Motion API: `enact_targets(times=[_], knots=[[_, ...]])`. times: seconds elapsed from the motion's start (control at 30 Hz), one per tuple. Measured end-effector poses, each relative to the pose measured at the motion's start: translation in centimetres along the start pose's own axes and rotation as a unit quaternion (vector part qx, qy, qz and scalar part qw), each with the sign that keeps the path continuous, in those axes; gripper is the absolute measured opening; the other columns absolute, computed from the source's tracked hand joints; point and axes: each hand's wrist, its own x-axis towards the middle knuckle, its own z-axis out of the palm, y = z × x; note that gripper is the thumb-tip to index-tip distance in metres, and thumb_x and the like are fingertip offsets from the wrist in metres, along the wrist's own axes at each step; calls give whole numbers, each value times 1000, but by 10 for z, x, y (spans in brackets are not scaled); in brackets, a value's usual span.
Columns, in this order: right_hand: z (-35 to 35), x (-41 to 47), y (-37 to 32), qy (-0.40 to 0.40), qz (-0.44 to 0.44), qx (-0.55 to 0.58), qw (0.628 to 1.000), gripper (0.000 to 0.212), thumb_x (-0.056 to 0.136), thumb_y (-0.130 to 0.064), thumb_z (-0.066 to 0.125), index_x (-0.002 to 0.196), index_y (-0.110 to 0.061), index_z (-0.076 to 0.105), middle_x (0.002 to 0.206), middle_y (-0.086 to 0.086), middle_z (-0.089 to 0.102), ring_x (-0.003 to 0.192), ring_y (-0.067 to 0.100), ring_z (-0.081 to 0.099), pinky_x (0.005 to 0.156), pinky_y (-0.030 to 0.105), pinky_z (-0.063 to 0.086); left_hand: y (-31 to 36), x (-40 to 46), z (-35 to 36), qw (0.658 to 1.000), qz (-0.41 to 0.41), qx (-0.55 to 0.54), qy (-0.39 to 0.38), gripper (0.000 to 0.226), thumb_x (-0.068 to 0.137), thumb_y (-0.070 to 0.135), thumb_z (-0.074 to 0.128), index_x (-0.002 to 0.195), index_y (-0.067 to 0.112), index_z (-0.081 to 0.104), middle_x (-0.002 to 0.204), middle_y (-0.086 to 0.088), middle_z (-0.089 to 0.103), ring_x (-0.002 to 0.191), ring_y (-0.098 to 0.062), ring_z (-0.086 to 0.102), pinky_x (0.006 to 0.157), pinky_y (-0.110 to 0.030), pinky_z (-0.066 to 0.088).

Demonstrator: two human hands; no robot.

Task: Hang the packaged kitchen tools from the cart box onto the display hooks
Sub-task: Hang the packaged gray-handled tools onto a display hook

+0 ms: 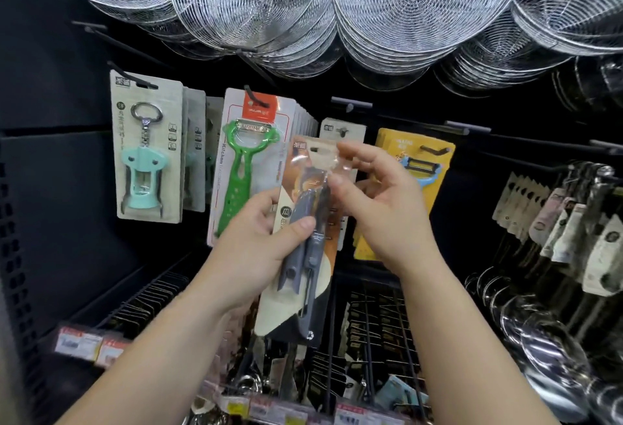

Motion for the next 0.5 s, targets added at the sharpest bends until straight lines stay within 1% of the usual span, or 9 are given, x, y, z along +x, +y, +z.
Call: enact_targets(times=[0.03,0.1,0.13,0.2,0.27,0.3,0.4,0.47,0.5], knots=[[-3,2,0,-4,3,-12,1000,38,89,-16,72,113,-43,61,108,-17,66,87,17,67,81,38,59,1,2,4,1000,2,-1,-7,28,93,9,65,119,19,61,98,-8,78,87,-30,76,79,-42,61],[-6,7,1,-3,14,-18,1000,42,88,-15,73,122,-37,61,111,-18,66,95,2,65,88,26,56,5,6,11,1000,6,-9,-18,27,94,7,63,117,19,61,87,-7,77,72,-27,73,68,-40,61],[-7,9,2,1,22,-14,1000,45,88,-15,73,128,-32,60,114,-17,66,97,0,64,90,24,55,7,8,14,1000,10,-7,-23,26,94,7,63,117,18,61,84,-6,76,68,-24,72,68,-40,60],[-8,14,2,13,27,-13,999,53,88,-14,74,137,-23,57,121,-14,65,104,0,63,96,28,54,7,14,18,1000,18,1,-21,25,94,6,63,115,18,62,87,-4,77,73,-20,72,75,-41,60],[-8,16,0,15,18,-8,1000,57,88,-13,73,141,-18,53,126,-13,63,112,-1,61,101,30,51,8,16,20,1000,24,0,-17,25,95,4,63,115,19,61,90,-1,78,79,-16,73,78,-34,60],[-8,16,-1,10,14,-3,1000,58,88,-12,73,142,-17,52,125,-15,62,114,-3,60,102,28,50,8,15,20,1000,26,-2,-17,25,95,5,62,115,20,61,90,0,78,79,-15,73,77,-33,60],[-8,13,-1,-2,4,1,1000,59,88,-10,72,143,-16,50,117,-27,57,109,-12,59,94,16,49,8,12,20,999,29,-8,-24,25,95,5,62,116,18,60,84,0,75,70,-20,72,73,-39,56],[-9,13,-2,-2,-1,-2,1000,60,88,-10,73,143,-16,50,116,-29,57,108,-14,59,91,11,47,9,12,19,999,29,-14,-24,26,95,4,62,118,15,59,83,0,75,67,-20,70,73,-40,55],[-9,15,-2,2,-3,-5,1000,60,88,-10,73,143,-16,50,117,-28,57,109,-14,58,92,12,47,10,12,20,999,29,-15,-24,26,95,5,62,118,15,60,85,0,75,69,-20,71,73,-40,56]])
